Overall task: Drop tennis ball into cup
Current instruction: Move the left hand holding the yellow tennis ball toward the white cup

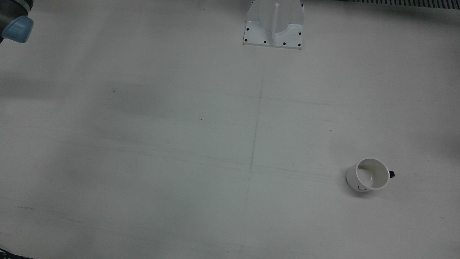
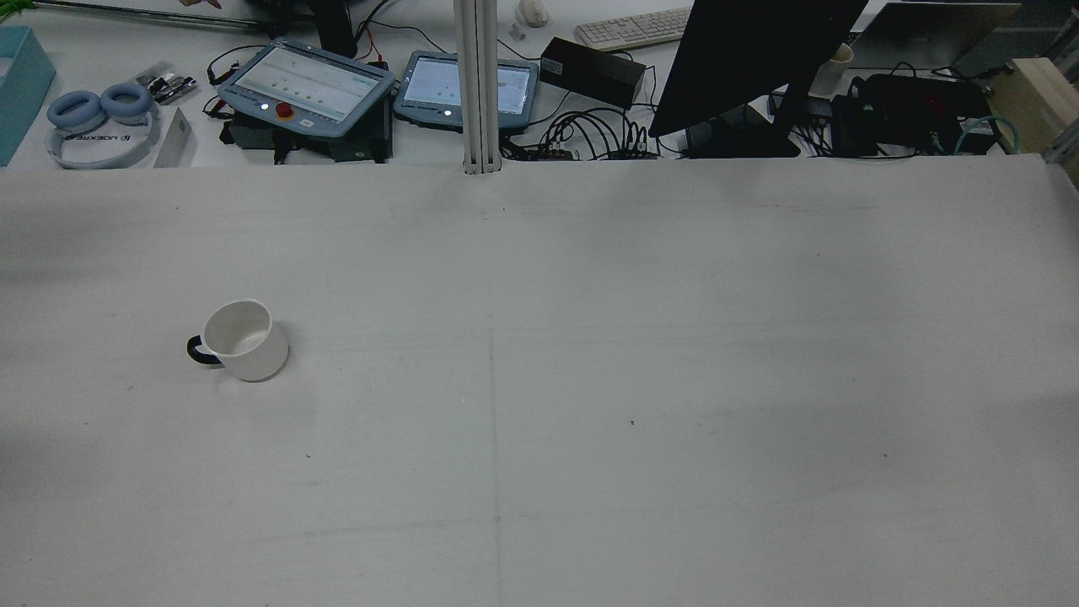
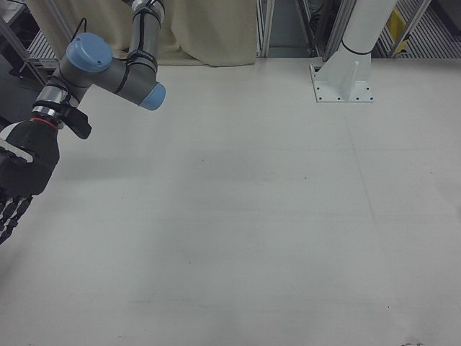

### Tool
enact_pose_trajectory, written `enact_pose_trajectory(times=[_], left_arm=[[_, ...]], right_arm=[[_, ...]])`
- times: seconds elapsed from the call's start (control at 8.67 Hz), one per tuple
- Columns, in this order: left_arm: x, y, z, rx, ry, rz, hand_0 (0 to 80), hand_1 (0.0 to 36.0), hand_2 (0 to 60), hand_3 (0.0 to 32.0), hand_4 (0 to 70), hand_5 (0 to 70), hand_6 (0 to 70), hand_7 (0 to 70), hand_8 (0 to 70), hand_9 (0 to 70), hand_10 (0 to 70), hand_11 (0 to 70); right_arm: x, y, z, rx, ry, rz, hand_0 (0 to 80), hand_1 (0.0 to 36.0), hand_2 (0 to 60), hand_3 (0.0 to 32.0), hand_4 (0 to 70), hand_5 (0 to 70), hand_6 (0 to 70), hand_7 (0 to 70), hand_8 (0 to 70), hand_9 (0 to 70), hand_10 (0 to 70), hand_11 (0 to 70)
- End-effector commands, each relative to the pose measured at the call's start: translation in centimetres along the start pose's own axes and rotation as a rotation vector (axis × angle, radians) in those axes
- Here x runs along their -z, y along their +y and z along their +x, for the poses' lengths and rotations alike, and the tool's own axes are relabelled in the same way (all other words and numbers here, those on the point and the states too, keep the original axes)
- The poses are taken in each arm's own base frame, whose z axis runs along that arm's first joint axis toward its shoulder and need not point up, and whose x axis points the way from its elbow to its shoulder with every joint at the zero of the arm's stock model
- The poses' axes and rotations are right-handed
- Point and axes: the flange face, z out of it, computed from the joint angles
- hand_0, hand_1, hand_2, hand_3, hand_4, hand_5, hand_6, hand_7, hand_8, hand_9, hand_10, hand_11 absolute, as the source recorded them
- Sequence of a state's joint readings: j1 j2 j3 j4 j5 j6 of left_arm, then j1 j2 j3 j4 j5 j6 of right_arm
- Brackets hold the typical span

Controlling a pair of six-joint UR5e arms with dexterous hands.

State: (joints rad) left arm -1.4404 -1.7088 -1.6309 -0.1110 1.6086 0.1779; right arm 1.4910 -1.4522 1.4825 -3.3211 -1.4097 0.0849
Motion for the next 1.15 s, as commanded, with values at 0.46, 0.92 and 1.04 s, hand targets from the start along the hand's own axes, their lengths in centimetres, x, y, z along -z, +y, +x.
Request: enact_pose_trajectory(times=[0.46, 0.92, 1.04], left_arm=[[-3.0, 6.3, -16.2, 0.071, -0.292, -0.161, 80.0, 36.0, 56.0, 27.6, 0.0, 31.9, 70.0, 52.2, 36.5, 32.1, 13.2, 23.5], [-2.2, 8.4, -27.1, 0.063, -0.409, -0.198, 80.0, 36.0, 55.3, 30.4, 0.0, 31.1, 70.0, 50.7, 34.1, 31.5, 17.4, 29.7], [-2.1, 7.4, -27.6, 0.062, -0.412, -0.188, 80.0, 36.0, 53.2, 29.0, 0.0, 29.1, 69.6, 51.5, 31.6, 29.7, 15.2, 26.4]], right_arm=[[0.0, 0.0, 0.0, -0.001, 0.000, 0.000, 0.0, 0.0, 0.0, 0.0, 0.0, 0.0, 0.0, 0.0, 0.0, 0.0, 0.0, 0.0], [0.0, 0.0, 0.0, -0.001, 0.000, 0.000, 0.0, 0.0, 0.0, 0.0, 0.0, 0.0, 0.0, 0.0, 0.0, 0.0, 0.0, 0.0], [0.0, 0.0, -0.1, -0.001, -0.002, 0.000, 0.0, 0.0, 0.0, 0.0, 0.0, 0.0, 0.0, 0.0, 0.0, 0.0, 0.0, 0.0]])
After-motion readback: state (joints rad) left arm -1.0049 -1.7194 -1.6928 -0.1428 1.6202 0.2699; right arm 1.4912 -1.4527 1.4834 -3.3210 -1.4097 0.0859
